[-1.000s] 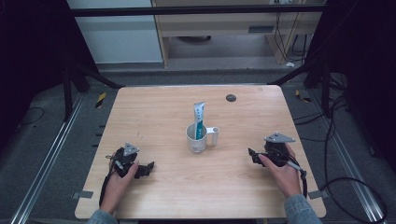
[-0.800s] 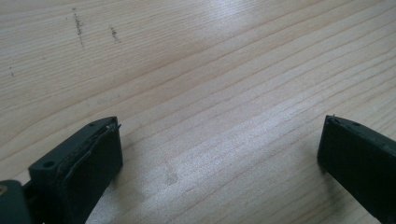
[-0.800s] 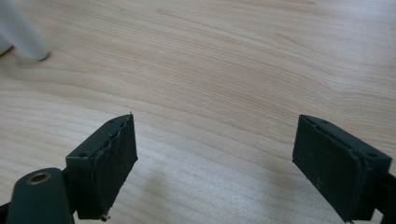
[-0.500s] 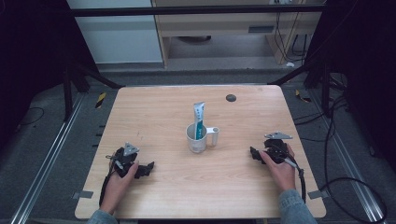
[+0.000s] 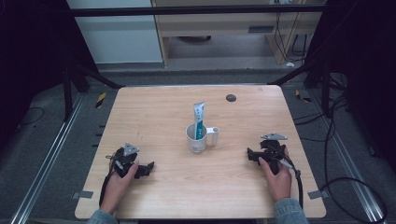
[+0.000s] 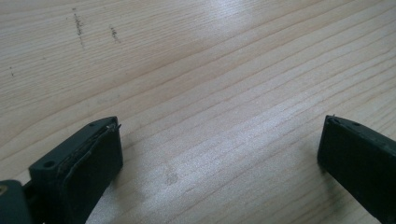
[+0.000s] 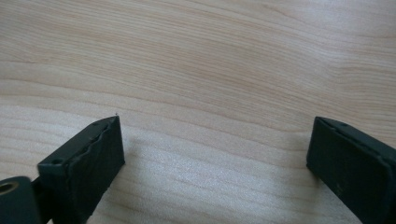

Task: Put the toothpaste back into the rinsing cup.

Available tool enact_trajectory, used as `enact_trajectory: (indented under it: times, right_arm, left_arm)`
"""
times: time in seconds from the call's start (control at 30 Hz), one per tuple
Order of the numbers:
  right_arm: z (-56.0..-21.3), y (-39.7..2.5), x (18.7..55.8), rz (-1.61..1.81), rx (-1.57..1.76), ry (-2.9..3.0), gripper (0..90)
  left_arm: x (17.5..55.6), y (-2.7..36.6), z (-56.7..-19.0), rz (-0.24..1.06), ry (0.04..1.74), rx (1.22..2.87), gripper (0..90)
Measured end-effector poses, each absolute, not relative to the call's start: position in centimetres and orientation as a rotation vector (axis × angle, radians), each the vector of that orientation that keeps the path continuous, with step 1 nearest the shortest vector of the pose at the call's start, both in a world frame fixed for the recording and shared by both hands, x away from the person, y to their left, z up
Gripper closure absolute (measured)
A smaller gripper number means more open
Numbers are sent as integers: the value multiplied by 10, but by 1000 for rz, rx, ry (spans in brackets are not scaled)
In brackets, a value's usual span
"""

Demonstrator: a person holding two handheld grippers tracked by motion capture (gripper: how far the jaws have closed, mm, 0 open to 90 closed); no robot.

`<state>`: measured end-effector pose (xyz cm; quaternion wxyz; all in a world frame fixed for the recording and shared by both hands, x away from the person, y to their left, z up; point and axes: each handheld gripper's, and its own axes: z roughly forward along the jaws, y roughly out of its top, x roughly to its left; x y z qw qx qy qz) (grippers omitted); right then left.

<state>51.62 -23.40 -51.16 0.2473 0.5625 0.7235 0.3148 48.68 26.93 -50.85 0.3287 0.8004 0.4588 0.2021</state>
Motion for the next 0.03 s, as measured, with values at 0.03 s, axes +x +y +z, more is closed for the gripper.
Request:
enact_trajectory:
  times: [0.03]
  right_arm:
    - [-512, -233, 518, 849, 1536, 1980, 17]
  left_arm:
    - [487, 269, -508, 529, 1201, 2095, 0]
